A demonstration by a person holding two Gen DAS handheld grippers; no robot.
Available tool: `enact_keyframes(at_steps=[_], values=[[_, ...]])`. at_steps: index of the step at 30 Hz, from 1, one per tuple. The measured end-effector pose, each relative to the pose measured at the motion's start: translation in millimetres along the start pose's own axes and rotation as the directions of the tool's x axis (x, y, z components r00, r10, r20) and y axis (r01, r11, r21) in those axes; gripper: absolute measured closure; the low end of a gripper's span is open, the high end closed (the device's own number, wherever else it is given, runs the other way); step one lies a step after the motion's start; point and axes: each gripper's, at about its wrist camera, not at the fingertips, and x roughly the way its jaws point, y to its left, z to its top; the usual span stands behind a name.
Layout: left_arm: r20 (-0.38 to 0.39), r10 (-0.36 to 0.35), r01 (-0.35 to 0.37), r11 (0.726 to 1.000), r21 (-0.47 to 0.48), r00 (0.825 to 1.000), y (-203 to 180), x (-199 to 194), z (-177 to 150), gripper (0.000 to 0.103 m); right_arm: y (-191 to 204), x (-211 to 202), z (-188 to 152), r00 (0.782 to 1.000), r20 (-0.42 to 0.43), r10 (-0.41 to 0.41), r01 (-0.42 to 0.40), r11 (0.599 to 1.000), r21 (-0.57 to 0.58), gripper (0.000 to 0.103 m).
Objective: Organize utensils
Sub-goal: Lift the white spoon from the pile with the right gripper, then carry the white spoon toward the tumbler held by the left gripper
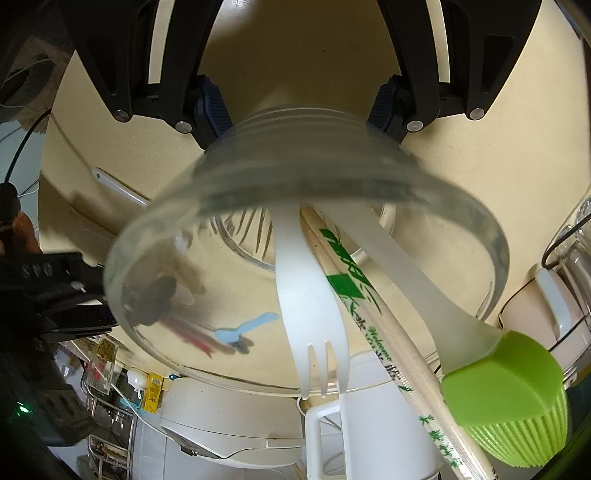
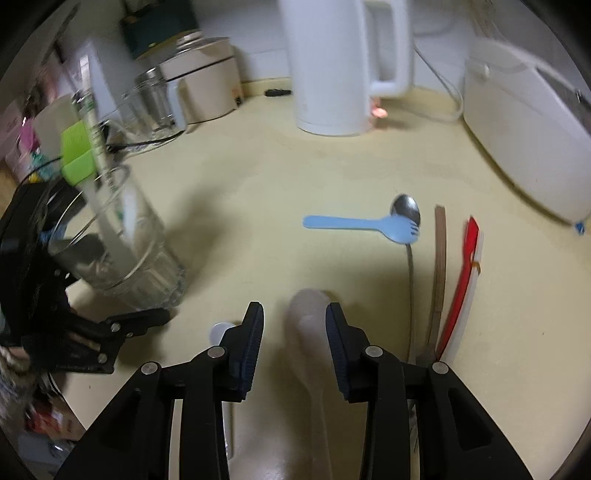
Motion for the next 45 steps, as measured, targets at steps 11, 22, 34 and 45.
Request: enact_keyframes(at_steps=[11,22,34,45], values=[[0.0,0.0,0.0,1.0,-0.001,1.0,0,0,0,0.034,28,14,-26,0.995,-0.092,0.044,-0.048,0.998,-0.042,0.068],[0.0,0.001,-0.001,1.0,0.0,1.0,0,0,0,0.034,41,17,-27,0.998,-0.064,0.025,-0.03,0.996,-0.08,0.068],[0.0,0.002,-0.002,1.0,0.0,1.0,0,0,0,0.034,46,18,-29,1.0,-0.017,-0.026,0.024,0.996,-0.088,0.067],[0.001,0.004,-0.004,1.0,0.002,1.0,0,0,0,0.034,52,26,-18,0.999,-0.029,-0.02,0.016,0.994,-0.109,0.067]])
